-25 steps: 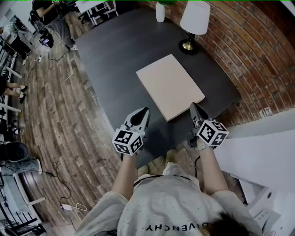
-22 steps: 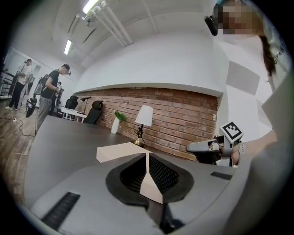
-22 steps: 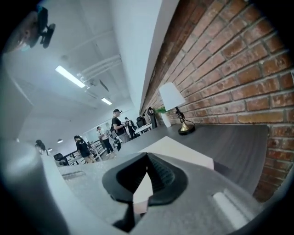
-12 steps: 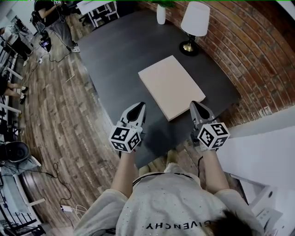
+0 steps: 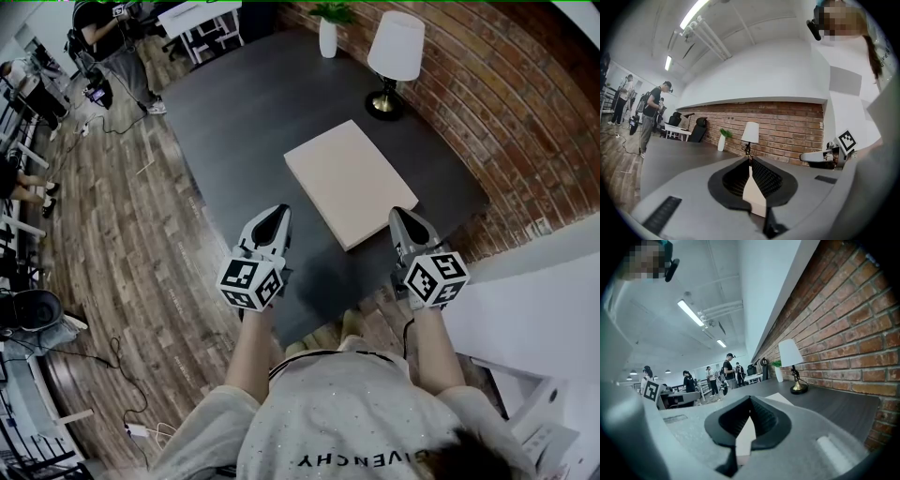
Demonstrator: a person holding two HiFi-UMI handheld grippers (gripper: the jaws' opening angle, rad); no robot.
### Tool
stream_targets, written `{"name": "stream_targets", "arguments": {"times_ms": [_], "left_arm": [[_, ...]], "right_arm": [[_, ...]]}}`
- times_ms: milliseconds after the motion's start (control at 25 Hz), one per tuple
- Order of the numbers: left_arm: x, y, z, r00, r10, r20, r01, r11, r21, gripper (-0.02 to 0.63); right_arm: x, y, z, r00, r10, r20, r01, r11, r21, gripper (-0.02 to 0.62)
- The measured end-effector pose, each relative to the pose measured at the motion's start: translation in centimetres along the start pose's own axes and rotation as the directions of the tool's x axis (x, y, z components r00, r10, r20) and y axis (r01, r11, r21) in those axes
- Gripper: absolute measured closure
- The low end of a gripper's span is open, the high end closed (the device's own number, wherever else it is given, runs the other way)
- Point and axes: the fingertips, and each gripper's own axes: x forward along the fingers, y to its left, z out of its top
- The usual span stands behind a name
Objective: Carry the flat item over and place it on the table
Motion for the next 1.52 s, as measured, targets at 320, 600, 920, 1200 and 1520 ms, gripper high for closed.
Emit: {"name": "stream_targets", "arguments": {"times_ms": [320,600,920,1200,1520], "left_arm": [[-0.2,0.3,1.1,1.0,0.006,0.021,-0.006,1.0,0.007,0.591],[-0.9,0.7,2.1,0.999,0.017,0.04,-0.017,1.0,0.01,0.591],[-1.0,0.9,1.9,0.999,0.014,0.038,-0.014,1.0,0.004,0.591],[-0.5,0.9,1.3,0.999,0.017,0.032,-0.017,1.0,-0.002,0.591],[-0.7,0.9,1.2,1.0,0.012,0.028,-0.012,1.0,-0.006,0.591]], "right_arm": [[-0.1,0.0,0.6,1.0,-0.008,0.018,0.008,1.0,-0.017,0.597],[-0.1,1.0,1.1,1.0,-0.007,0.026,0.008,0.999,-0.035,0.597],[0.1,1.5,0.9,1.0,-0.006,0.022,0.007,0.999,-0.042,0.597],[0.3,0.9,0.3,1.0,-0.01,0.012,0.01,0.999,-0.043,0.595],[0.1,1.1,-0.1,1.0,-0.018,0.006,0.018,0.999,-0.028,0.595]]}}
